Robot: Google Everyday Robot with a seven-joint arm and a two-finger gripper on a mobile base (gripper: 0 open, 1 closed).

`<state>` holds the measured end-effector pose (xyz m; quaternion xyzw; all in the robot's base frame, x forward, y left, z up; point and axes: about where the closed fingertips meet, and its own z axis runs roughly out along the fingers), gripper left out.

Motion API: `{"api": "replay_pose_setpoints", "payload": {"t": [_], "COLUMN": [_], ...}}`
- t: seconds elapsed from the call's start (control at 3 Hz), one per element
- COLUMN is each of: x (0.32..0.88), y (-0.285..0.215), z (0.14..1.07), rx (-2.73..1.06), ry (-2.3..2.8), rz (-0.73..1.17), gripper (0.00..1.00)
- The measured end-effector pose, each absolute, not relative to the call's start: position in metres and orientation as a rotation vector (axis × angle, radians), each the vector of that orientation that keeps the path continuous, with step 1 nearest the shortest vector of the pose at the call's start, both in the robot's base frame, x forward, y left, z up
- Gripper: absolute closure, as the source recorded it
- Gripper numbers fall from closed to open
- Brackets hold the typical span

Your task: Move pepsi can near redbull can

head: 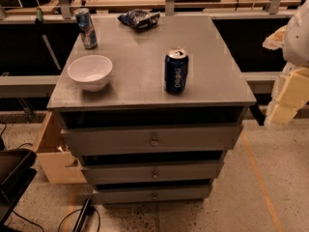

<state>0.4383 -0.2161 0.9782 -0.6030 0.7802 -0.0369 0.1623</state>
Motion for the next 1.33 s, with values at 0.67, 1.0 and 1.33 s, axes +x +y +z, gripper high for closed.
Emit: {"api": "replay_pose_setpoints", "payload": {"t": [0.67, 1.0, 1.33], "x": [0.458, 0.504, 0.549], "y": [-0.211, -0.200, -0.180], "z": [0.977, 0.964, 0.957], "rx": [-1.638, -1.503, -1.365], "ry": [2.166, 2.015, 1.816], "rz": [0.003, 0.180, 0.343], "gripper": [0.00, 0.00, 0.00]}}
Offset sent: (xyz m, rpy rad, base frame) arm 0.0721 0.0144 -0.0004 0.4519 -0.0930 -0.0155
